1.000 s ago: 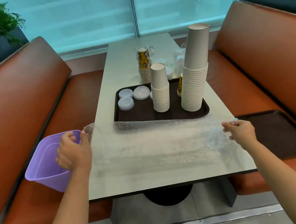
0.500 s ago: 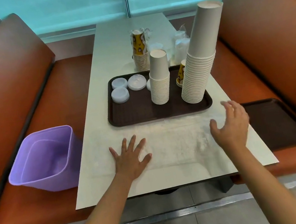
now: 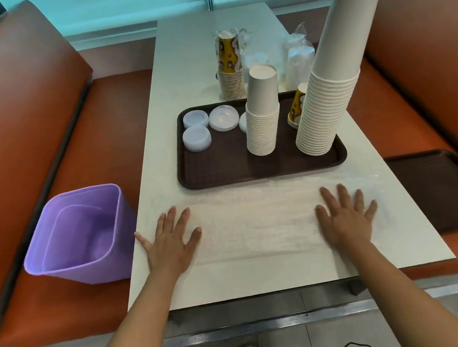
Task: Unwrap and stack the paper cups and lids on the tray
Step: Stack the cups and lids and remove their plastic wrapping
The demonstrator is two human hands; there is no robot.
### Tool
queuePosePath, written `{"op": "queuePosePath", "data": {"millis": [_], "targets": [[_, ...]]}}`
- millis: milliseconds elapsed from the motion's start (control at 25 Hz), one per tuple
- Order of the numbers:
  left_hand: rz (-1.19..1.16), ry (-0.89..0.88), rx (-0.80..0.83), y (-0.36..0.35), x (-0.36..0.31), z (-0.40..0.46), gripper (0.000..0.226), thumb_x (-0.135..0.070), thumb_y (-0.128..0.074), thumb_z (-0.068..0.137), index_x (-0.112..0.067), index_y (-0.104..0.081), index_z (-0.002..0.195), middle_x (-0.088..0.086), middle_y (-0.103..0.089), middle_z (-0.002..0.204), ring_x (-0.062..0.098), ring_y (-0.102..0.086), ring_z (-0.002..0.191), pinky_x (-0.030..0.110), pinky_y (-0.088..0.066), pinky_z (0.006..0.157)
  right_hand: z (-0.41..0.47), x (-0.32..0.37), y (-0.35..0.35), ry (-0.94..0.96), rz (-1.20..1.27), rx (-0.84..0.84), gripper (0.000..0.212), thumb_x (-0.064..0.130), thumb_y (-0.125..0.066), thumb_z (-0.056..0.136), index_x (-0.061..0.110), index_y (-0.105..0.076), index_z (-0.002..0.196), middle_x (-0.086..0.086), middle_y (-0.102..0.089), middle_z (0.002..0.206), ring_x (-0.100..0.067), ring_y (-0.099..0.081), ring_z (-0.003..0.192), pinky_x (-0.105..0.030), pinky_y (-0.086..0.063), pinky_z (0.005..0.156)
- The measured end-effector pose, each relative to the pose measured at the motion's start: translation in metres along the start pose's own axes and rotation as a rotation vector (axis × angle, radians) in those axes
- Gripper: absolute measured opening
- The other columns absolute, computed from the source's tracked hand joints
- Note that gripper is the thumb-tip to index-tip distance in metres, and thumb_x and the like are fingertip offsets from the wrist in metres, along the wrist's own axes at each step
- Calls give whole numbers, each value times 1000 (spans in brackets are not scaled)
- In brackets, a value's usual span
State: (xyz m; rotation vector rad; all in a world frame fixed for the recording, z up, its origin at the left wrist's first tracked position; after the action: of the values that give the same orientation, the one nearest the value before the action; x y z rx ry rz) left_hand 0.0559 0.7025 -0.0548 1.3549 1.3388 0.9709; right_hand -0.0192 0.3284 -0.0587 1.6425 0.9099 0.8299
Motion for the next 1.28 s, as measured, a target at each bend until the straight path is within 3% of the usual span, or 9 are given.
{"op": "queuePosePath", "data": {"millis": [240, 320, 440, 520, 680, 880, 1040, 1160, 1280], "targets": [[-61, 99, 5, 3, 15, 2, 57, -56, -15, 96, -38, -2, 149, -7, 7, 159, 15, 7, 146, 70, 7, 106, 15, -49, 7, -137, 69, 53, 55, 55, -14, 97, 42, -4, 149, 1, 7, 160, -30, 11, 146, -63, 8, 111], [-118, 158, -97, 18, 9, 4, 55, -50, -28, 98, -33, -20, 149, 0, -6, 159, 23, -2, 146, 70, 2, 105, 15, -39, 19, -96, -45, -63, 57, 50, -22, 98, 35, -7, 151, -5, 4, 160, -32, 9, 146, -59, 13, 110], [-158, -31, -337, 47, -32, 1, 43, -36, -50, 93, -23, -49, 134, 7, -35, 149, 28, -29, 137, 63, -15, 107, -1, 18, 39, 160, 37, -312, 38, 24, -52, 91, 19, -56, 128, -14, -45, 142, -35, -33, 136, -59, -11, 112], [-148, -146, -191, 27, -47, 1, 43, -41, -39, 96, -28, -44, 137, -1, -31, 152, 19, -27, 139, 53, -15, 113, -10, 37, 28, 226, 155, -297, 27, 21, -51, 85, 14, -66, 107, -10, -58, 121, -33, -50, 118, -53, -28, 104], [-100, -29, -59, 3, -12, 3, 54, -56, -21, 96, -38, -18, 148, -9, -5, 159, 13, -3, 146, 56, 2, 113, -10, 4, 11, 81, 246, -237, 40, 34, -48, 86, 18, -54, 122, -10, -47, 131, -29, -39, 124, -42, -25, 107], [-55, 110, -44, 4, 21, 3, 58, -58, -13, 95, -38, -4, 150, -9, 4, 159, 14, 3, 146, 65, 2, 109, -8, -33, 12, -179, 229, -198, 43, 41, -40, 88, 25, -40, 128, -6, -33, 139, -27, -24, 134, -58, -11, 110], [-163, 161, -71, 9, 25, 1, 54, -52, -21, 98, -35, -19, 149, -6, -9, 159, 18, -7, 146, 67, -4, 108, -11, -35, 12, -210, 207, -172, 45, 42, -39, 90, 25, -37, 131, -7, -30, 142, -28, -22, 136, -62, -7, 111], [-295, 195, -310, 44, 17, 2, 45, -42, -44, 95, -23, -48, 136, 7, -34, 149, 27, -27, 138, 66, -8, 107, -11, -33, 17, -229, 90, -168, 50, 46, -40, 90, 25, -35, 135, -8, -28, 148, -28, -18, 140, -60, -2, 112], [-437, 19, -557, 90, -14, 17, 35, -29, -61, 86, -15, -62, 118, 14, -51, 130, 33, -44, 123, 61, -25, 103, -9, -22, 43, -207, 64, -281, 52, 40, -51, 88, 21, -42, 136, -9, -31, 148, -26, -20, 140, -54, -4, 114]]}}
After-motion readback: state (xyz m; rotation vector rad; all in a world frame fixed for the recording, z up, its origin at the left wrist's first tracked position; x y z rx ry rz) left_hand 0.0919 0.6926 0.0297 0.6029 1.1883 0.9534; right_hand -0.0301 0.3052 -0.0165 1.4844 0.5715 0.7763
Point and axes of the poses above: each hand's wrist, its own z-axis towards the middle knuckle, its own y-axis out of the back of the hand, x = y × z, the point moved 9 cm from there along z, towards the middle knuckle
